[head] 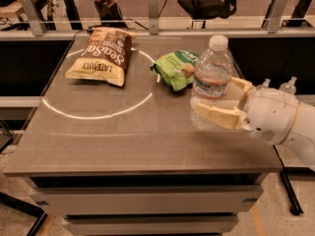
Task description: Place water bottle upright
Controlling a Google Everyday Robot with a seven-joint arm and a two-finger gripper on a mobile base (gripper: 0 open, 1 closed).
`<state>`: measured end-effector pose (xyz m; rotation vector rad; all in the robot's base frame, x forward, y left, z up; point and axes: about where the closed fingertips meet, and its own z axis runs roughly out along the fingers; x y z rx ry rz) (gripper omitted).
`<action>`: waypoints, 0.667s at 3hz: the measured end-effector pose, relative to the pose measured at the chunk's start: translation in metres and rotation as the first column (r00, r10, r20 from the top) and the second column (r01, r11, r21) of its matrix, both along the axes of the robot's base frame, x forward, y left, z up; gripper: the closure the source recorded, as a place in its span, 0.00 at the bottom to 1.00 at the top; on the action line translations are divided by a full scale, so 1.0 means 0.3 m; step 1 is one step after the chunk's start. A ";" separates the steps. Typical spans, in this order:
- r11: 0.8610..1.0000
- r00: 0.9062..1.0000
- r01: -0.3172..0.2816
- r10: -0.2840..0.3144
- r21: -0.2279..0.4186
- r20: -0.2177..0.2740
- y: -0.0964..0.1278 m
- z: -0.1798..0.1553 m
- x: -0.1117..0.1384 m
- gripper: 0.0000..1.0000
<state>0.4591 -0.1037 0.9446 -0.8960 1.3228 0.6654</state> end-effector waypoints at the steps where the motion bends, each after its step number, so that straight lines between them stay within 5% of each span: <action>1: 1.000 1.000 0.021 -0.021 -0.011 0.016 0.018 -0.052 0.029 1.00; 2: 1.000 1.000 0.027 -0.027 -0.015 0.008 0.030 -0.096 0.039 1.00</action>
Offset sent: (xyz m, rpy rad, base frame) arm 0.0161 0.0068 -0.0481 -0.0118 0.0112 -0.0412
